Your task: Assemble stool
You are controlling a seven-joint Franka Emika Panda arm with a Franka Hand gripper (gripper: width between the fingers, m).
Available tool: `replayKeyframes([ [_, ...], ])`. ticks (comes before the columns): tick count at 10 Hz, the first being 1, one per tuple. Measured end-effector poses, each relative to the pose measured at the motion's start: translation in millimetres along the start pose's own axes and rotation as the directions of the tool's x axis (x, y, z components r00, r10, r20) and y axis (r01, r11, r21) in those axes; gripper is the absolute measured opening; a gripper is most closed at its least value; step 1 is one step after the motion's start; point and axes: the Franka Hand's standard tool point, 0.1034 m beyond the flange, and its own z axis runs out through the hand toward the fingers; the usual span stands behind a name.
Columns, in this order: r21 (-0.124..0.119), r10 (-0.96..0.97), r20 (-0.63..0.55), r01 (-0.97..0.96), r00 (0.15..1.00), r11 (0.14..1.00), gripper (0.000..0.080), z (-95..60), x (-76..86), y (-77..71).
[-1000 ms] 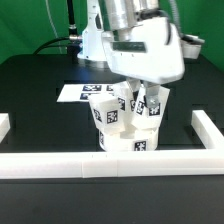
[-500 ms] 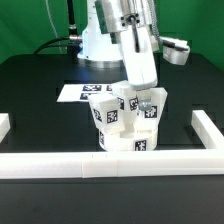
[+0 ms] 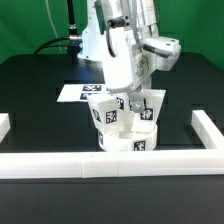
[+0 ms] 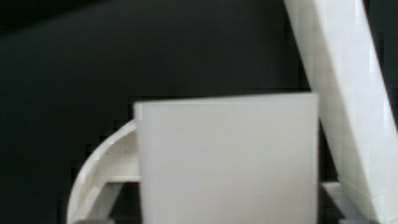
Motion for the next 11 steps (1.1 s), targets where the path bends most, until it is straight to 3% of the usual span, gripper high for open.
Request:
replayKeyframes([
  [3,0.000,0.101,-0.001,-0.101,0.995,0.995,0.0337,0.1,-0.5,0.3],
  [4,-0.001,0.099,0.002,-0.099,0.995,0.995,0.0554,-1.8,-1.6,-0.6],
  [5,0.010,0.084,0.016,-0.084,0.996,0.996,0.0554,-11.8,-5.9,-5.0],
  [6,0.020,0.048,0.027,-0.048,0.998,0.999,0.0628,-21.0,-9.5,-7.9],
  [8,0.038,-0.013,0.048,0.011,0.999,0.999,0.0646,-37.5,-16.3,-11.4],
  [11,0.044,-0.238,0.030,0.237,0.971,0.971,0.0649,-33.3,-12.7,-10.3],
])
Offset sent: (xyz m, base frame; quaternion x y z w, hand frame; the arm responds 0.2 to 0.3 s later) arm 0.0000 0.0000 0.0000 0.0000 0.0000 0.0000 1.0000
